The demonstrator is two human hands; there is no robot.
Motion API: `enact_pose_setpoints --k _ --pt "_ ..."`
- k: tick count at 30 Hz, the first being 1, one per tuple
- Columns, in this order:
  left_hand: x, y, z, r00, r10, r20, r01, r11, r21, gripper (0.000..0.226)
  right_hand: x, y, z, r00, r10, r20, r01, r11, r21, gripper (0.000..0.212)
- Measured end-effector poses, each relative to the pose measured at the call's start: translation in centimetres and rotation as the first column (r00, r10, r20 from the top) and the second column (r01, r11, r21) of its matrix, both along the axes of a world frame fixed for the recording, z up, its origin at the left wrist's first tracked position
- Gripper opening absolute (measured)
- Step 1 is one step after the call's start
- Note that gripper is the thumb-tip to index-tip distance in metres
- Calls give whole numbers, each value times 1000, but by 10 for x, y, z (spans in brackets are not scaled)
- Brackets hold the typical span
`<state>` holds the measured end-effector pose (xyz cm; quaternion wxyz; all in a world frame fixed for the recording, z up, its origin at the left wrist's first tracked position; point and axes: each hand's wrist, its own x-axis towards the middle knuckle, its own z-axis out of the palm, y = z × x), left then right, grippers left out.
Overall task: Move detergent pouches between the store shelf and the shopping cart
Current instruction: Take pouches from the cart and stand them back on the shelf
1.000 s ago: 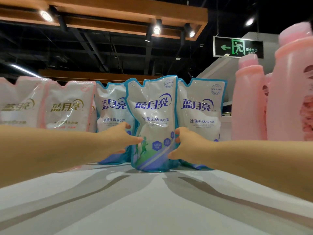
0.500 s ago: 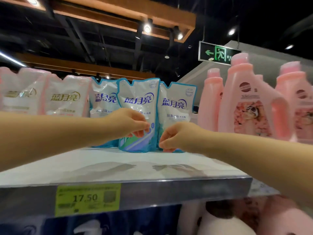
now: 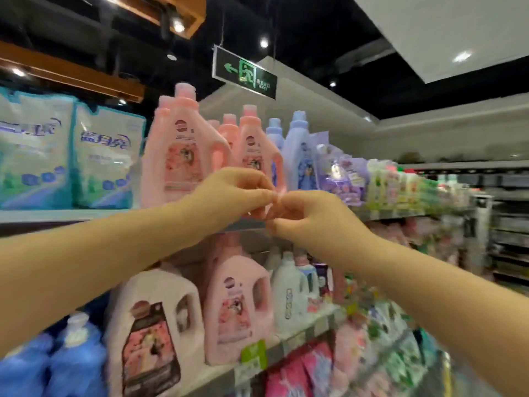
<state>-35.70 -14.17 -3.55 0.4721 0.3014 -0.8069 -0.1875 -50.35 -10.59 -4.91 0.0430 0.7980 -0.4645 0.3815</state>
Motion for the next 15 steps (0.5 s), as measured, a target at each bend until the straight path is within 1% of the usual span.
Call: enact_pose_setpoints --k 2,4,6,8,12,15 --pt "-60 10 -15 992 -120 -33 121 992 28 7 -56 18 -12 993 -115 30 115 993 5 11" --pt "-116 15 -31 976 -212 -58 215 976 47 13 -108 33 -27 973 -220 76 218 975 37 11" --pt "-167 17 -49 958 -287 -26 288 957 45 8 -154 46 -43 944 -315 99 309 948 72 13" --pt "-220 14 -68 924 -382 14 379 921 89 4 -198 56 -64 899 -418 131 403 907 123 15" --pt "-327 -5 -112 852 -521 49 494 833 250 19 -284 59 -114 788 -580 206 533 810 244 15" --pt "-399 -24 -149 789 -613 48 561 749 353 19 -341 55 -153 697 -678 234 593 729 343 15"
